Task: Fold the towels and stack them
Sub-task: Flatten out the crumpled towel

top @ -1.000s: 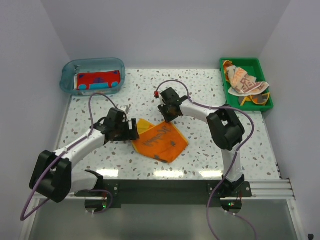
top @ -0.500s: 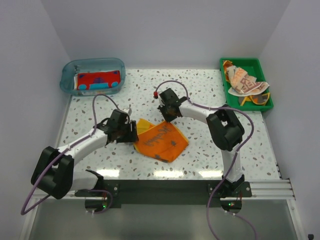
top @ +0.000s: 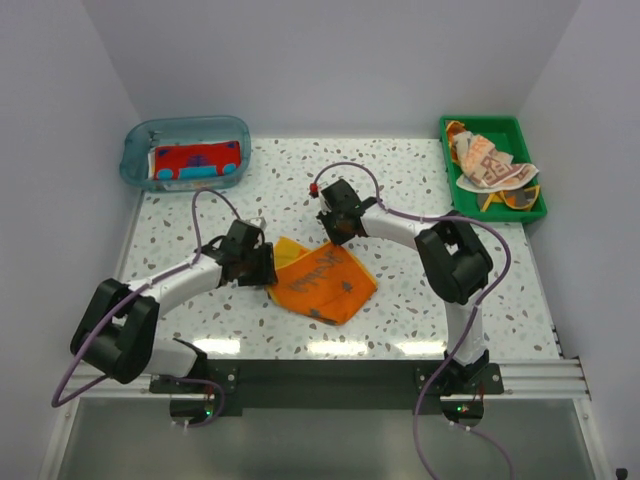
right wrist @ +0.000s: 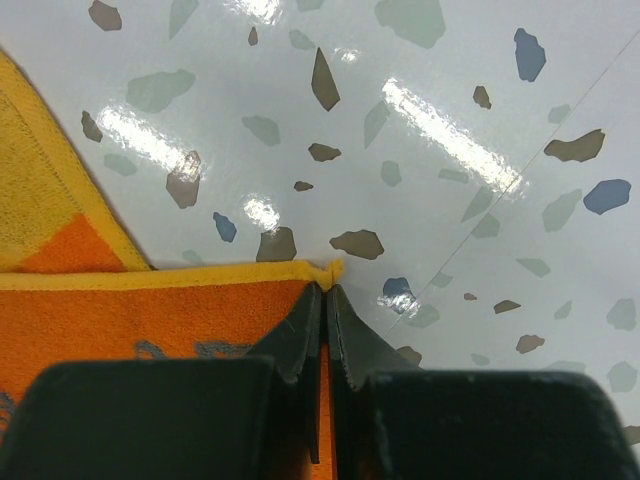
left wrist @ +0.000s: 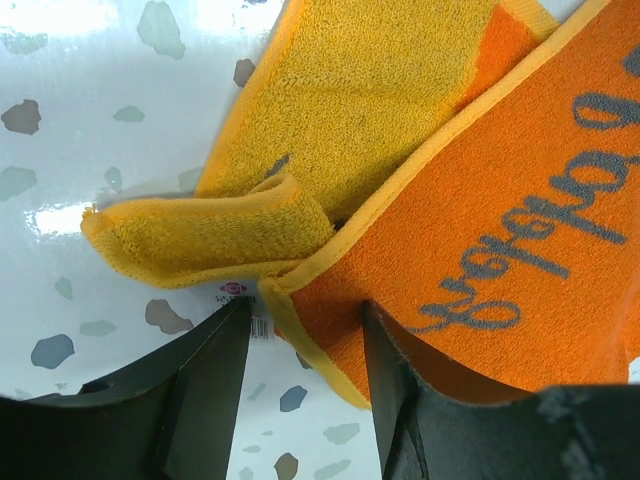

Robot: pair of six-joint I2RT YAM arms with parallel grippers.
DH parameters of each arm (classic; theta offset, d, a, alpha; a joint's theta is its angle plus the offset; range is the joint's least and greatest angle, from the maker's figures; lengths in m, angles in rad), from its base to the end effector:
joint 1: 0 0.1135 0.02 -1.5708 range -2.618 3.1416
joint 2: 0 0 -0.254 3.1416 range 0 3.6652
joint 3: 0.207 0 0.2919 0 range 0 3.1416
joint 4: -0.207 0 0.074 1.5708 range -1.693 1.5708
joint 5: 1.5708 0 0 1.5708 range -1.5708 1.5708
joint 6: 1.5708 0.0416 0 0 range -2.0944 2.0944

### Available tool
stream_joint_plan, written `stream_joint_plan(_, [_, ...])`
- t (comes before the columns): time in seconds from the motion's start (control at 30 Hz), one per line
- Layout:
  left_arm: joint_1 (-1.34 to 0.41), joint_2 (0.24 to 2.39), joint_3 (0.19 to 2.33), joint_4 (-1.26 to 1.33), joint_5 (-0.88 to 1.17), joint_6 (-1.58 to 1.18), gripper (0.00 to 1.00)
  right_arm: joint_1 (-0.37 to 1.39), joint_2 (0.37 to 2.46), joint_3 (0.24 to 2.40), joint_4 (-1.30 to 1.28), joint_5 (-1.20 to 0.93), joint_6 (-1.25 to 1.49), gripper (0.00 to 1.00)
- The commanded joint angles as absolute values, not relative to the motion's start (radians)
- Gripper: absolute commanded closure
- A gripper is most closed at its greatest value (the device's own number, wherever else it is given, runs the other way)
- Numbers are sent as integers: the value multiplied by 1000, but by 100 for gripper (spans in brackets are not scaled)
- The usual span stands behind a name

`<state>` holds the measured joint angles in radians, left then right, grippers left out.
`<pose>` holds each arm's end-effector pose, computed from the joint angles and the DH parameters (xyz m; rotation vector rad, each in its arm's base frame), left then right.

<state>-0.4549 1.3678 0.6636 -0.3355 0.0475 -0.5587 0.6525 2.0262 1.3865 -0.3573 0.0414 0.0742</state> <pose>0.2541 -0.1265 0.1234 -0.1213 2.6678 -0.4080 0.3661 0.2776 0.1222 -0.7212 2.4795 0.2208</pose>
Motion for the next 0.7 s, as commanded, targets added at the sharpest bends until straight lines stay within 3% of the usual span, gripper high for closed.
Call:
stream_joint_plan(0.0, [-462,1382,701,-267,32,-587,46,658,2022,1344,-391,54,92,100])
stream_joint_plan(0.1, [-463,1393,707,-252,28,-592,47,658,2022,1344,-394,55,94,100])
stream_joint_plan(0.53, [-462,1378,744,-278,3,-568,70,658,2022,1354,-406,61,84,100])
stream_joint_plan(0.67, [-463,1364,749,-282,3,-558,83,658,2023,1358,-411,72,83,100])
